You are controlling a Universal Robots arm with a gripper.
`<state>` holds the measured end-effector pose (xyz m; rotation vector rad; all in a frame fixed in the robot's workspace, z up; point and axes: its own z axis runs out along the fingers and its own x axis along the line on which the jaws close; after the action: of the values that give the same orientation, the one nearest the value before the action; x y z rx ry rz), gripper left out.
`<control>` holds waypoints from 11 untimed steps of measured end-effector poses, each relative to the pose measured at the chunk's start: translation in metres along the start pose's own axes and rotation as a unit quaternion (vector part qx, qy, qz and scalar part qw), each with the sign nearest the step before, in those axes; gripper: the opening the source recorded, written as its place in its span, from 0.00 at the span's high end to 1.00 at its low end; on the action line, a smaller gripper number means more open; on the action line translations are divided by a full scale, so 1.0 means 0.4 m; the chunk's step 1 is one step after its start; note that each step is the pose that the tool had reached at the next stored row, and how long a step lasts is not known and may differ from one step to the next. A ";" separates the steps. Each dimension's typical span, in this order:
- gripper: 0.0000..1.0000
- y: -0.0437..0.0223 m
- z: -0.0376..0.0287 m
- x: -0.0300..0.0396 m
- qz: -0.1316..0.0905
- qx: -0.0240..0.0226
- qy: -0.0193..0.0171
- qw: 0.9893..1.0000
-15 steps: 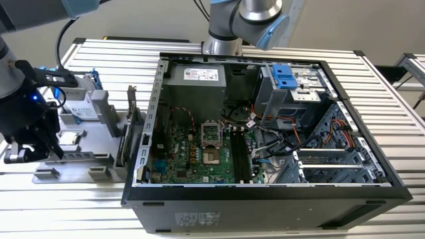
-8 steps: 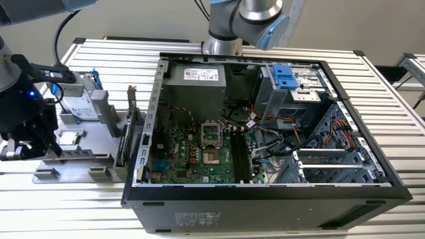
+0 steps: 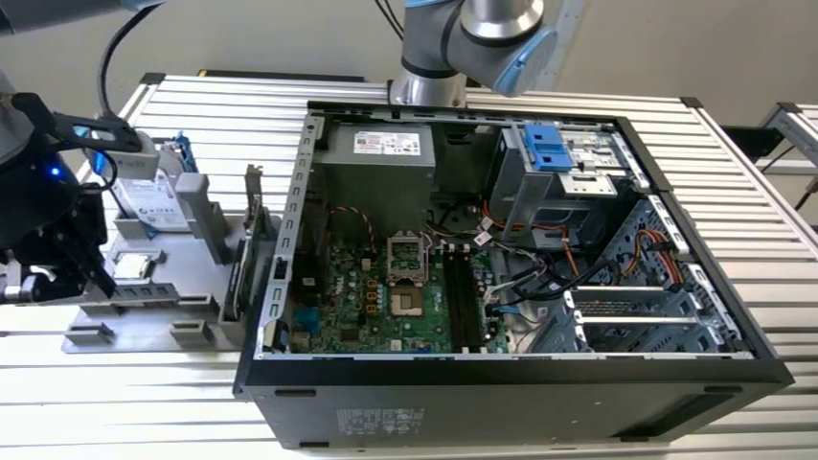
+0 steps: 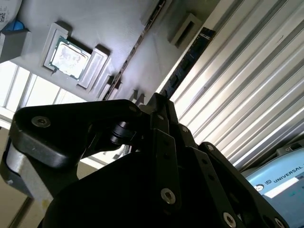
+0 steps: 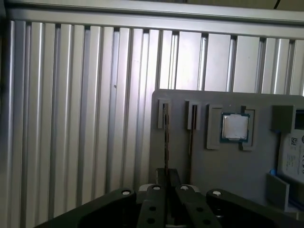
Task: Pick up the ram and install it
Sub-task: 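Pick up the ram and move it above insertion slot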
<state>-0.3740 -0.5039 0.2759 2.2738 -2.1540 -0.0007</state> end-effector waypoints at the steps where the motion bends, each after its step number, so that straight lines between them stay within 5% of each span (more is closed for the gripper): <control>1: 1.00 0.000 -0.003 0.000 0.000 0.000 0.000 1.000; 11: 1.00 0.000 -0.033 0.000 0.000 0.000 0.000 1.000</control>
<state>-0.3741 -0.5039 0.2893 2.2737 -2.1540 -0.0008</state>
